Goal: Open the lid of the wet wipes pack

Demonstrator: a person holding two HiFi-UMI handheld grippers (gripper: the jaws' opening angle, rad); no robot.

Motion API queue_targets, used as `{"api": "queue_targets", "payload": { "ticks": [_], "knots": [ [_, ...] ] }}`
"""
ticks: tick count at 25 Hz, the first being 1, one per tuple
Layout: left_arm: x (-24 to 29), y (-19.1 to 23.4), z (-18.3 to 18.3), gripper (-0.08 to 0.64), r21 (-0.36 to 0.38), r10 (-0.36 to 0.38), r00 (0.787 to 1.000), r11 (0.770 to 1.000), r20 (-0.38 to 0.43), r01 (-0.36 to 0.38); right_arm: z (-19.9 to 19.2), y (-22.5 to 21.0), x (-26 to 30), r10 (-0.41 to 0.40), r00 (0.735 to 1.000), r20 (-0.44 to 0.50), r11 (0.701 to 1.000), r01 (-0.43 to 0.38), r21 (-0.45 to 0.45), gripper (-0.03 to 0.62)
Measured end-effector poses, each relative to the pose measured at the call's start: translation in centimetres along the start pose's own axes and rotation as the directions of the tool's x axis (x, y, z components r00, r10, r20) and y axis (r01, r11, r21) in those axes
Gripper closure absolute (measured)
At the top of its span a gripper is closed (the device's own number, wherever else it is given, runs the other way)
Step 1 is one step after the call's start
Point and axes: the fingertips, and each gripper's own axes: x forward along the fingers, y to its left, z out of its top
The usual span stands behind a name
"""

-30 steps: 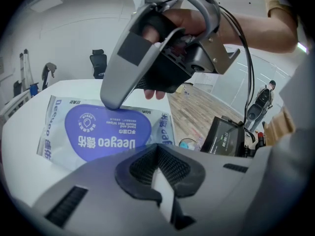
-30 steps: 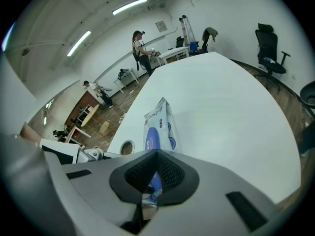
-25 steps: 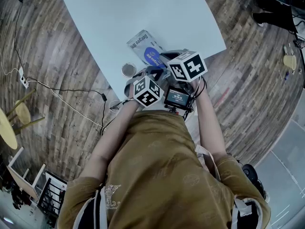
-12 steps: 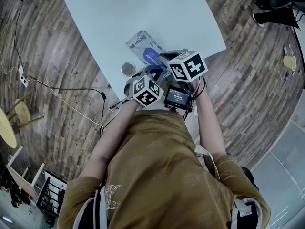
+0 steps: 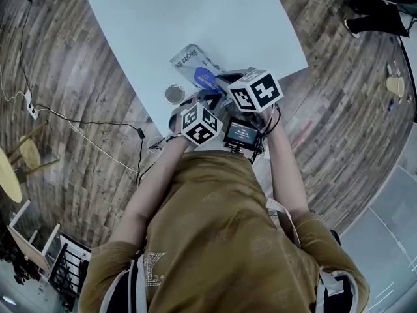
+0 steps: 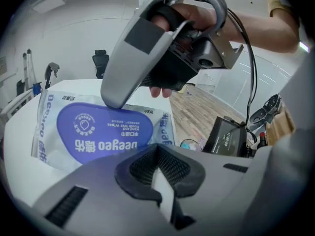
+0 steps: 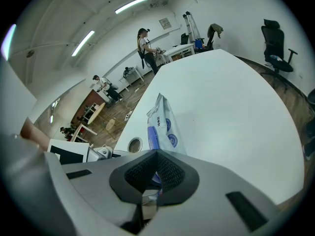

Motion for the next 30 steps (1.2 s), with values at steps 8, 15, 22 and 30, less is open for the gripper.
{"api": "queue_targets", "payload": {
  "ticks": [8, 15, 22, 30],
  "knots": [
    [0.2, -0.1, 0.1, 0.555, -0.003, 0.002, 1.000, 1.000, 0.002, -0.002, -0.2, 0.6, -0.1, 0.054, 0.999, -0.004, 0.999, -0.054, 0.005, 0.586],
    [0.2, -0.1, 0.3, 0.555, 0.010, 0.007, 1.000, 1.000, 0.002, -0.007, -0.1, 0.3, -0.3, 0.037, 0.999, 0.024, 0.999, -0.038, 0.034, 0.586],
    [-0.3, -0.3, 0.6, 0.555, 0.044, 0.018, 0.999, 0.999, 0.043, -0.020, 0.3, -0.1, -0.2, 0.010, 0.998, 0.064, 1.000, -0.012, 0.029, 0.585],
    [-4.7, 2.6, 2.6, 0.555, -0.008, 0.154, 0.966, 0.988, 0.209, -0.156, 0.9, 0.3, -0.2, 0.024, 0.995, 0.098, 0.999, -0.028, 0.038, 0.586]
  ]
}}
